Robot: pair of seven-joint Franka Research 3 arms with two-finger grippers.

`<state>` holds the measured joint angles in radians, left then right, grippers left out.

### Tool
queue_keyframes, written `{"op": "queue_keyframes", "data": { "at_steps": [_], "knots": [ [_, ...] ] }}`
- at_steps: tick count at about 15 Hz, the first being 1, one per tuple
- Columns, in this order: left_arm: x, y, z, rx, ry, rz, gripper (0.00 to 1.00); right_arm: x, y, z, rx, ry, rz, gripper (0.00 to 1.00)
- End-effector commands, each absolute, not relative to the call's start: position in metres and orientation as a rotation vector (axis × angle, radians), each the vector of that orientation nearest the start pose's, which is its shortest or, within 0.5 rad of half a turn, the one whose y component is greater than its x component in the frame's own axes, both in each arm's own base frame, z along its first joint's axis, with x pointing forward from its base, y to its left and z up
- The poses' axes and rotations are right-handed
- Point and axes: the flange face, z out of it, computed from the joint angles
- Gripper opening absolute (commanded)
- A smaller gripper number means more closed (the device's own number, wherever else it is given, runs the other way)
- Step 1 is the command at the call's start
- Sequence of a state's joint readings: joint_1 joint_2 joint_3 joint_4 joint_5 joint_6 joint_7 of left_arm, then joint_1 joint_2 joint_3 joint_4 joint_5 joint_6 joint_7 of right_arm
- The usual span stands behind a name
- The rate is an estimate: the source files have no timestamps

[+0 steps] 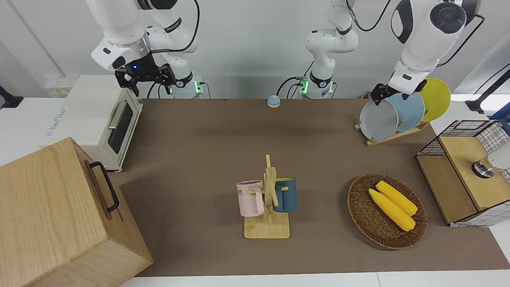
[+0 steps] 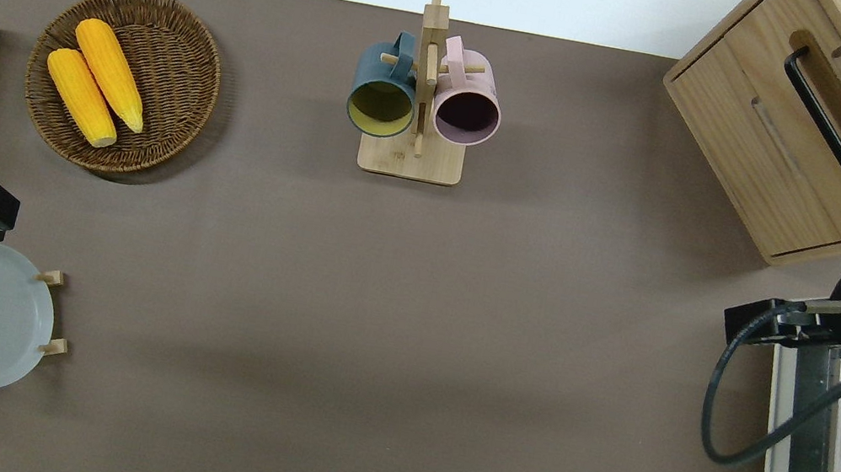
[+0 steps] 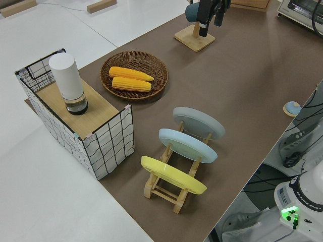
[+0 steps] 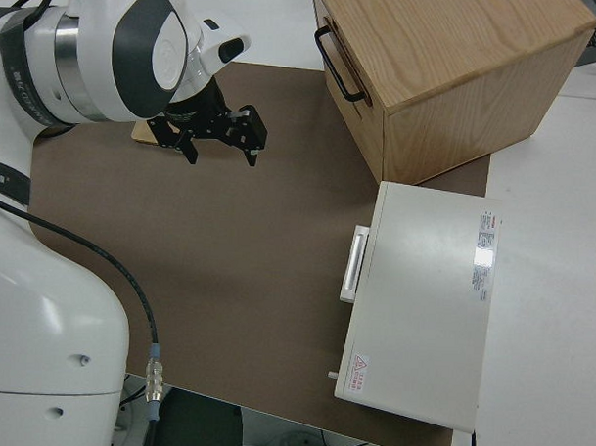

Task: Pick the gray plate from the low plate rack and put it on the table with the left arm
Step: 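Move the left gripper down toward the gray plate in the low rack, then lower the left gripper onto the rim of the front gray plate and grasp it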

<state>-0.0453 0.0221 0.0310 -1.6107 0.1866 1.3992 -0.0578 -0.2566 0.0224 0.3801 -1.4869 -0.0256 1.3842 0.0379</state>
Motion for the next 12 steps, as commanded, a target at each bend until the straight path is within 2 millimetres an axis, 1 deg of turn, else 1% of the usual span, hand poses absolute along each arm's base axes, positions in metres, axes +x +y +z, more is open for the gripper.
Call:
{"op": "queue_keyframes", "data": {
  "at_steps": [1, 4, 6, 8, 12],
  "knots": [
    [0.529, 0.036, 0.555, -2.913, 0.024, 0.384, 0.99, 0.536, 0.059, 0.641, -3.169, -0.105, 0.196, 0.983],
    [0.517, 0.045, 0.536, -2.877, 0.049, 0.35, 0.99, 0.536, 0.059, 0.641, -3.169, -0.105, 0.196, 0.983],
    [0.509, 0.061, 0.523, -2.863, 0.038, 0.327, 0.99, 0.536, 0.059, 0.641, -3.169, -0.105, 0.196, 0.983],
    [0.503, 0.07, 0.511, -2.87, 0.033, 0.316, 0.99, 0.536, 0.059, 0.641, -3.169, -0.105, 0.196, 0.983],
    [0.493, 0.093, 0.496, -2.839, 0.04, 0.324, 0.99, 0.536, 0.059, 0.641, -3.169, -0.105, 0.196, 0.983]
  ]
}}
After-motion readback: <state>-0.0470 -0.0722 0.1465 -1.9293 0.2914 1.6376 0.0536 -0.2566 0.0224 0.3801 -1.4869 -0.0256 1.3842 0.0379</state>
